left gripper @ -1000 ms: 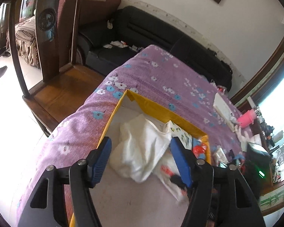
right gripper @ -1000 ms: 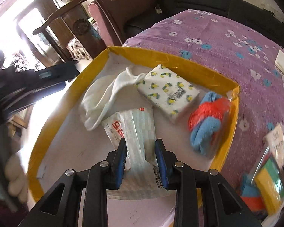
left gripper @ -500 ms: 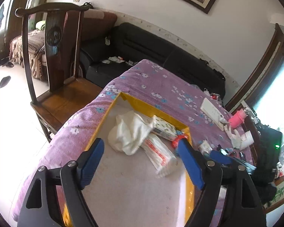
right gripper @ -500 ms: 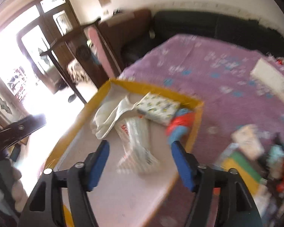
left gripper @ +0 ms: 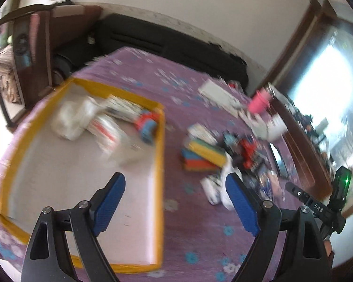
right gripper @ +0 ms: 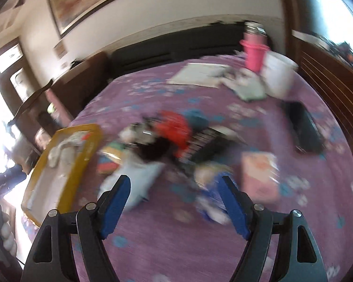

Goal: Organize soft objects
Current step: 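Grasp the blue-wrapped tissue roll with left tool while right tool grasps the pink rose tissue pack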

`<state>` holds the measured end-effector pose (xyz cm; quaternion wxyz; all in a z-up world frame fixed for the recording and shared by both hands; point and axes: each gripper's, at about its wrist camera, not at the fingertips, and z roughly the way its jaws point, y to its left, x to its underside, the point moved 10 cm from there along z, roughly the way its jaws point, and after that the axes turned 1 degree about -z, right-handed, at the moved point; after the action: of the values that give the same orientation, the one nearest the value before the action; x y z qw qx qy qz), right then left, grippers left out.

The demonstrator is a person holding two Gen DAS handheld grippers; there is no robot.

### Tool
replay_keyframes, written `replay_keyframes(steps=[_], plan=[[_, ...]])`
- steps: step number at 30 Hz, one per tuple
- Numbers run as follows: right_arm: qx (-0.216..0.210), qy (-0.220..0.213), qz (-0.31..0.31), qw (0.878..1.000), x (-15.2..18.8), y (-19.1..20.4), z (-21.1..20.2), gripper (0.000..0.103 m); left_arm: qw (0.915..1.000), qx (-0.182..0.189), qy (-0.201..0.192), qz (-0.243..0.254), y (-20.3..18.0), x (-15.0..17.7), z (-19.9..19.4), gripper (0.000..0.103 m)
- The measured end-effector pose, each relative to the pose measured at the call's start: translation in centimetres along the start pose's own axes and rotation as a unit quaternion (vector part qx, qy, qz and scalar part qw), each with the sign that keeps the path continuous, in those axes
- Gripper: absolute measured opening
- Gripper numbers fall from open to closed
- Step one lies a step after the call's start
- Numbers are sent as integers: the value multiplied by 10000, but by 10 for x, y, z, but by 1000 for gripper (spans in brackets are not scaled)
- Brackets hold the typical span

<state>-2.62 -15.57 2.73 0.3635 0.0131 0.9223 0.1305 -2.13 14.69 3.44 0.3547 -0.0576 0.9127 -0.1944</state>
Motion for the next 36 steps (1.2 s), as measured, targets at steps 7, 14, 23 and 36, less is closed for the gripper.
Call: replay_keyframes(steps=[7, 14, 23, 36], plan=[[138, 41, 458, 9988, 23, -66, -6, 81, 9941, -164, 732, 787, -60, 47, 64, 86], [32, 80, 768, 9970, 36, -94, -4, 81, 9783, -515, 908, 1792, -104, 57, 114, 86], [-149, 251, 623, 9976, 35, -87, 8, 81, 9700, -756, 869, 2142, -117, 51, 145, 80], [245, 279, 741, 9966, 30, -104, 22, 81, 9744, -281, 682, 2124, -142, 51, 113, 61]])
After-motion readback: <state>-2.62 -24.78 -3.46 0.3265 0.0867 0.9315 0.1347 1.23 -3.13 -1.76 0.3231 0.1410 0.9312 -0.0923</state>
